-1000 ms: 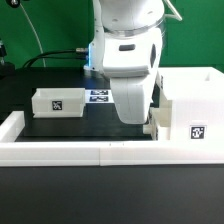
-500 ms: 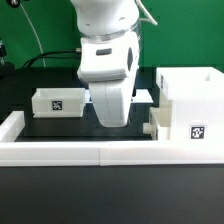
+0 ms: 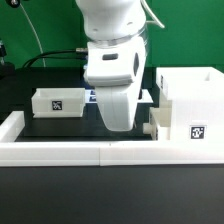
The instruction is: Assemble drawer
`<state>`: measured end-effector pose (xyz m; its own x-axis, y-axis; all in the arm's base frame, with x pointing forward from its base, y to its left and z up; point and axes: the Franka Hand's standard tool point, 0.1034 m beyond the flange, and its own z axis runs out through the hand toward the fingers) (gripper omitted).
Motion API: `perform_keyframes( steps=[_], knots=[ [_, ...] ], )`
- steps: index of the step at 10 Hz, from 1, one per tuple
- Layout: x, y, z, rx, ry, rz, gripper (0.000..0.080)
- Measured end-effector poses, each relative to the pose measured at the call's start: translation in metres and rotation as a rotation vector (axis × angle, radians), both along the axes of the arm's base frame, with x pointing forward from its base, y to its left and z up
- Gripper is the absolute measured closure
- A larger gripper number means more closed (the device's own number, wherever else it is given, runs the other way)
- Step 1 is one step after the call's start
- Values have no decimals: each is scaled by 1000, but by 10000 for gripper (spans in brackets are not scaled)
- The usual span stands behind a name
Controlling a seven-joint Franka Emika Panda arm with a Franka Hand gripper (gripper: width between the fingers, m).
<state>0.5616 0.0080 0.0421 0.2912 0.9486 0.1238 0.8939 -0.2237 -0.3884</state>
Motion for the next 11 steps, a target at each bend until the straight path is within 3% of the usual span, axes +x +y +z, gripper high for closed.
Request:
perform_keyframes(
  steps=[11],
  knots=[
    [3, 21, -3, -17, -18, -33, 151]
  ],
)
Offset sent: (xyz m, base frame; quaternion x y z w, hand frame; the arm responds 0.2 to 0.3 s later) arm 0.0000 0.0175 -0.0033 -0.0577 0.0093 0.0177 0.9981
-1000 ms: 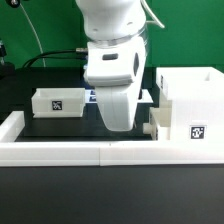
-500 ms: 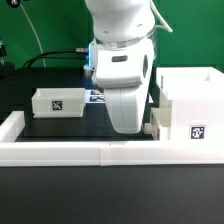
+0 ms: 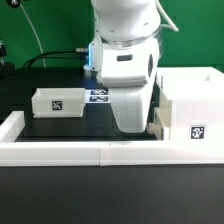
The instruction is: Assemble drawer
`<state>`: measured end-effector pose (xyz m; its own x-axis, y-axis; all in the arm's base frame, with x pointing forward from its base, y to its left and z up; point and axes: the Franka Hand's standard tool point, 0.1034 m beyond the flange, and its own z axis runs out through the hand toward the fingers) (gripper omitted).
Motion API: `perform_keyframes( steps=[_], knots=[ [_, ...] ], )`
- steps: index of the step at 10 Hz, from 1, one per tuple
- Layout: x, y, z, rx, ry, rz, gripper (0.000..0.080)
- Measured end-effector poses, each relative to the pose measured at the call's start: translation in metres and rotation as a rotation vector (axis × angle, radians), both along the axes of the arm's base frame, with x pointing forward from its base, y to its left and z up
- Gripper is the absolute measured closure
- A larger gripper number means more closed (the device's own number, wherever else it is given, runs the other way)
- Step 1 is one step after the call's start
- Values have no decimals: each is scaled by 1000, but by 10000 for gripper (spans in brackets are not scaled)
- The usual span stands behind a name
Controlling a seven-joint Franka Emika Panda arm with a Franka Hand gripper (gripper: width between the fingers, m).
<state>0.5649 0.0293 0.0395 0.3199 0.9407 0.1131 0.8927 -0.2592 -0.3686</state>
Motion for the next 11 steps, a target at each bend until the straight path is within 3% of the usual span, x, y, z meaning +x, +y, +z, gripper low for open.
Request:
perform_keyframes(
  steps=[3, 7, 11],
  knots=[
    [0, -1, -1, -6, 2, 0, 151],
    [-9, -29, -5, 13, -2, 34, 151],
    [-17, -52, 8, 11, -11, 18, 151]
  ],
)
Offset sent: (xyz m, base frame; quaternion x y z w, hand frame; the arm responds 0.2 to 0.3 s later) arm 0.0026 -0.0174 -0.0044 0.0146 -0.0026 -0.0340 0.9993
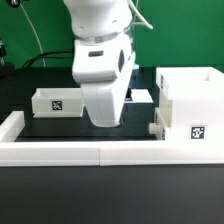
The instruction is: Assemble drawer
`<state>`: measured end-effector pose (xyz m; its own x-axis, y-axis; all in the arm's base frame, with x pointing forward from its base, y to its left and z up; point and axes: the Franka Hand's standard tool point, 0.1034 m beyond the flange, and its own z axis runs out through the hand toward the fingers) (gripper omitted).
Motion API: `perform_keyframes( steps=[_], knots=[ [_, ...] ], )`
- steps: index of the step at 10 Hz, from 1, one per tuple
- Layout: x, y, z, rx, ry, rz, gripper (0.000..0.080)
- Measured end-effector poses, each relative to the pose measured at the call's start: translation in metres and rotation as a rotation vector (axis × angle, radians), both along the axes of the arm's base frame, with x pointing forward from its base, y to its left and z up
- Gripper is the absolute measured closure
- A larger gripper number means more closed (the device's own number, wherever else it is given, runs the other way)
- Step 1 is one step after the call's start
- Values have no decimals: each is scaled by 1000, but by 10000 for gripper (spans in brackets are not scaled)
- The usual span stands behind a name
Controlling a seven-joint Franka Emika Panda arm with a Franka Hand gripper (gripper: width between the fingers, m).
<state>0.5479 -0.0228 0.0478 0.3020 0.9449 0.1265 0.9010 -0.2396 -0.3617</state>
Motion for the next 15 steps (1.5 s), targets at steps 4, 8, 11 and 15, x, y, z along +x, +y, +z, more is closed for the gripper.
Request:
perform_keyframes(
  steps=[4, 8, 11, 15],
  knots=[
    [-27, -22, 24, -27, -35, -61, 151],
    [-38, -29, 29, -34, -37, -71, 151],
    [-38, -29, 28, -41, -30, -95, 151],
    [-52, -38, 45, -182, -35, -503, 151]
  ],
)
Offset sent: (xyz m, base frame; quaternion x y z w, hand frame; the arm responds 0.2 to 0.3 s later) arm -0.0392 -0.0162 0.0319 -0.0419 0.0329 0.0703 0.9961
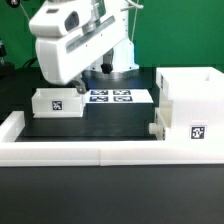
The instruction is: Assemble drawer
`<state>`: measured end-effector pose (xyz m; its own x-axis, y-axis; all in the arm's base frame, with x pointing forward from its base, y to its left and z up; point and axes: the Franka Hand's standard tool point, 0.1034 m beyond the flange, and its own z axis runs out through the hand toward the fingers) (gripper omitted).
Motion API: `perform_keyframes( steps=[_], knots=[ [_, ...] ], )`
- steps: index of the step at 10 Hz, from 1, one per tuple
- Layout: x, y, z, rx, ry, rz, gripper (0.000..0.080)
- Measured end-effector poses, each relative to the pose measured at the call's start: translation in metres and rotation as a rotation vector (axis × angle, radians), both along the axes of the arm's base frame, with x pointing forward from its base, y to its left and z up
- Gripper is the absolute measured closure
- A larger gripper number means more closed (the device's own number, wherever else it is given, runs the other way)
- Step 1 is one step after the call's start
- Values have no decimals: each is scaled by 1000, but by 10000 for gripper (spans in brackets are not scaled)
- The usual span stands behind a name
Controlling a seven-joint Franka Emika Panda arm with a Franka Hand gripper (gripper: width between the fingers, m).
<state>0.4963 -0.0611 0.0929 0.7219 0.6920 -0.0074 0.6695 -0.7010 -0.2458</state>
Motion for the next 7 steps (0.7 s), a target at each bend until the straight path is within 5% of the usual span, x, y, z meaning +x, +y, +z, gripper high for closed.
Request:
perform_keyframes(
  steps=[5, 7],
  knots=[
    [-6, 3, 4, -64, 50, -319, 151],
    [-12, -7, -7, -111, 67, -559, 151]
  ],
)
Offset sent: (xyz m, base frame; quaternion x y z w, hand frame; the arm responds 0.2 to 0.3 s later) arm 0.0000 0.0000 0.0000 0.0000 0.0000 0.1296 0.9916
